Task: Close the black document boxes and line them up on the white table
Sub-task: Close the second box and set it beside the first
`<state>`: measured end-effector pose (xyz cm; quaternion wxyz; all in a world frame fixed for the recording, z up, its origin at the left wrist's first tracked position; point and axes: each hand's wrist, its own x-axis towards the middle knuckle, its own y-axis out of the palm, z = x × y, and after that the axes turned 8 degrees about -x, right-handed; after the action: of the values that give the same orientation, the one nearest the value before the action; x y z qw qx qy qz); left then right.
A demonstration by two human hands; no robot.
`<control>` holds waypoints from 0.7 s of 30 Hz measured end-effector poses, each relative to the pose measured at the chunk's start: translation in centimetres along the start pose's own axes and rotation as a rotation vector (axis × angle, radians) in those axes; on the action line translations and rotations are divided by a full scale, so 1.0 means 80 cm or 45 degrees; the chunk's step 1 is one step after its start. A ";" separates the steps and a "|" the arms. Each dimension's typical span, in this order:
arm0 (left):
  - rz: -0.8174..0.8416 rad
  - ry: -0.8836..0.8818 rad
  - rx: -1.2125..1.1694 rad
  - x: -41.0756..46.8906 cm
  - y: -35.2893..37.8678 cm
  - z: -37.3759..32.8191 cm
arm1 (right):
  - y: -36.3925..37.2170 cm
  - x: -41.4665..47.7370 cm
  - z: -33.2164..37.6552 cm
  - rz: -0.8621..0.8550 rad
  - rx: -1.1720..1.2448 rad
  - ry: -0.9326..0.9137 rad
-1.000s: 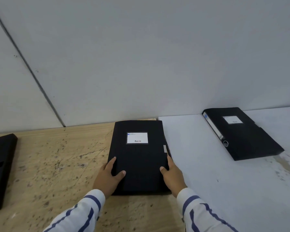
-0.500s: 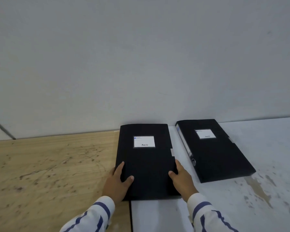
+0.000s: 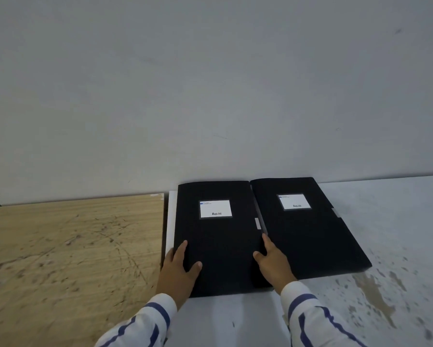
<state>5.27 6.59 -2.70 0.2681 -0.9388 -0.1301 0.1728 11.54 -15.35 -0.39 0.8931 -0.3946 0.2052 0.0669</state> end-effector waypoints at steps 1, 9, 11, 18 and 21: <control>-0.008 -0.001 0.007 0.000 0.001 -0.001 | 0.001 0.002 0.000 0.001 -0.007 -0.005; -0.054 -0.029 0.047 0.008 0.005 -0.007 | 0.001 0.016 0.007 0.008 -0.038 -0.041; -0.054 -0.043 0.078 0.010 0.006 -0.010 | 0.001 0.019 0.007 0.002 -0.067 -0.048; 0.030 -0.052 0.099 0.014 -0.003 -0.014 | 0.007 0.017 0.013 -0.064 -0.344 -0.136; 0.061 -0.048 0.058 0.013 -0.013 -0.012 | 0.010 0.012 0.015 -0.153 -0.561 -0.206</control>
<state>6.47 7.37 -1.62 0.2825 -0.9320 -0.1085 0.1997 12.57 -13.96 -0.63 0.8014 -0.5848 0.0897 0.0882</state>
